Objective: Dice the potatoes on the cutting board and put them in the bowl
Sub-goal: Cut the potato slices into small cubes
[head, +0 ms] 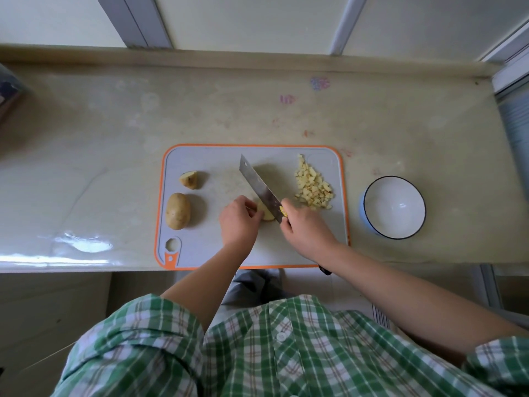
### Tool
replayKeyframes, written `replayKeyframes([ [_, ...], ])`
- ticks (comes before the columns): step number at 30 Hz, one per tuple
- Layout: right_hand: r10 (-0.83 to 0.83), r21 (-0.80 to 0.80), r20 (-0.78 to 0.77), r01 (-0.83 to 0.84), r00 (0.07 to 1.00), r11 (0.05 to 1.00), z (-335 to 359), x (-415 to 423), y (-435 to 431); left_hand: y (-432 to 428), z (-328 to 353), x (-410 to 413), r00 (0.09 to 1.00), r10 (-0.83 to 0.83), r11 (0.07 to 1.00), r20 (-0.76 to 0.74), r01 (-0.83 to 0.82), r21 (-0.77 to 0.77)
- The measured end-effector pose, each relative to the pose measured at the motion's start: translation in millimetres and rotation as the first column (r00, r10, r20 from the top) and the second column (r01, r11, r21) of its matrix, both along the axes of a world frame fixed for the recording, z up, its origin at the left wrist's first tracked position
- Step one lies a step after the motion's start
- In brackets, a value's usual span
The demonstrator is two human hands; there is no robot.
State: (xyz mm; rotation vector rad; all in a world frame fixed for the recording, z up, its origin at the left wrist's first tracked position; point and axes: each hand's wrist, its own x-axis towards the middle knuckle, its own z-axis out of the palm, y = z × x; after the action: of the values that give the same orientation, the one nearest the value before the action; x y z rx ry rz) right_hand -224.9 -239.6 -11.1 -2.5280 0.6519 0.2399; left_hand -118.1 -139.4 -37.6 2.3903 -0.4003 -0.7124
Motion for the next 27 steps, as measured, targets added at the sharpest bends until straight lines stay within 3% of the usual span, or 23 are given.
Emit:
replayKeyframes([
  [13,-0.005,-0.081,-0.050,0.001,0.999,0.997,-6.4,7.1,7.9,-4.2,-0.5,4.8,0.998,0.047,0.998,-0.043,-0.045,0.037],
  [18,-0.109,0.066,0.064,0.104,0.992,0.992,-5.9,4.5,5.9,-3.8,0.2,5.8,0.998,0.044,0.999,-0.050,-0.043,0.021],
  [27,-0.010,0.046,0.051,0.008,0.999,0.999,7.6,2.2,3.0,-3.5,0.5,5.8,0.998,0.058,0.998,-0.032,-0.057,0.031],
])
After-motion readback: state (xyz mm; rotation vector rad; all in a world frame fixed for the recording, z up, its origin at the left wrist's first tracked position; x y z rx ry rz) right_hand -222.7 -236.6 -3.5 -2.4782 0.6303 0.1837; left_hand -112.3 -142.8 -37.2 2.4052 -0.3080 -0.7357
